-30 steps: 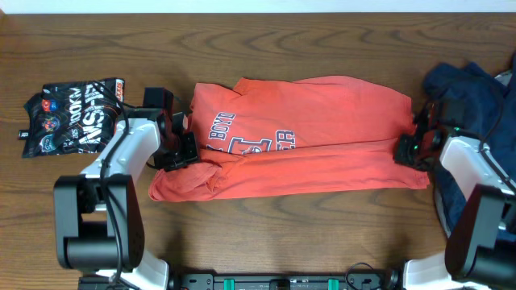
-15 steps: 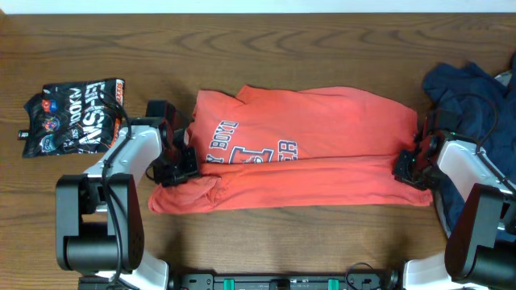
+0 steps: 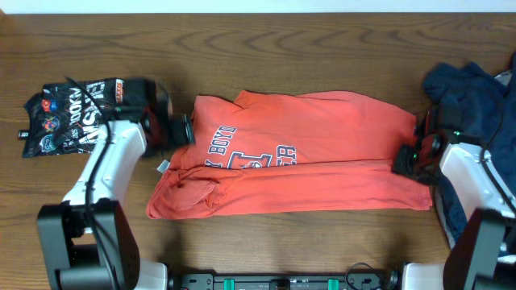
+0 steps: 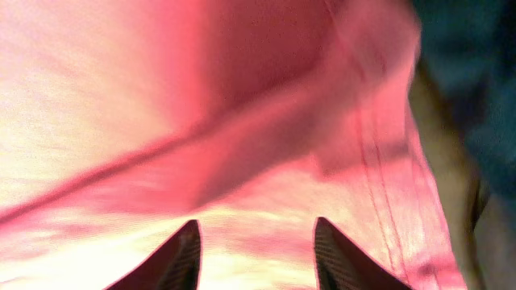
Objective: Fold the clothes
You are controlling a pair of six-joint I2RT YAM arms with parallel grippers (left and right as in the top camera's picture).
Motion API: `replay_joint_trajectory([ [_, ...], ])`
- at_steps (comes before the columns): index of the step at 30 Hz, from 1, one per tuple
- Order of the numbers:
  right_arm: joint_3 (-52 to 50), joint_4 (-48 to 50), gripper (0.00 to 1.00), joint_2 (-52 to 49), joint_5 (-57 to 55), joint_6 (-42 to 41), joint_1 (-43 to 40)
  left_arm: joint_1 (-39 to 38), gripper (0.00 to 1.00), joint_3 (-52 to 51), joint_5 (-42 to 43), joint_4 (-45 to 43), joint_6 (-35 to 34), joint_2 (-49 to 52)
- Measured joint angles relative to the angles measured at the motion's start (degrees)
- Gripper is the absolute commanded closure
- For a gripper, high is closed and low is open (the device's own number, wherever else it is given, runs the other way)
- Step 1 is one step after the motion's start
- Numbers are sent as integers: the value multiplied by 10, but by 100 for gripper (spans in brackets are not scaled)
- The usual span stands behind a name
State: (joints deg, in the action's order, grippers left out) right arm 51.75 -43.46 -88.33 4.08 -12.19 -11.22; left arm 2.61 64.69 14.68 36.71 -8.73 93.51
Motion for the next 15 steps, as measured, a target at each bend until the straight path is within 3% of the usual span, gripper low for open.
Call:
replay_joint_trajectory([
  [5,36,2,50,40,38,16,17,0,16,72,22,-90,0,11],
  [10,37,-8,50,46,56,27,34,0,17,109,65,-154,-1,92],
  [15,37,-9,49,46,63,31,40,0,28,109,115,-192,-20,188],
])
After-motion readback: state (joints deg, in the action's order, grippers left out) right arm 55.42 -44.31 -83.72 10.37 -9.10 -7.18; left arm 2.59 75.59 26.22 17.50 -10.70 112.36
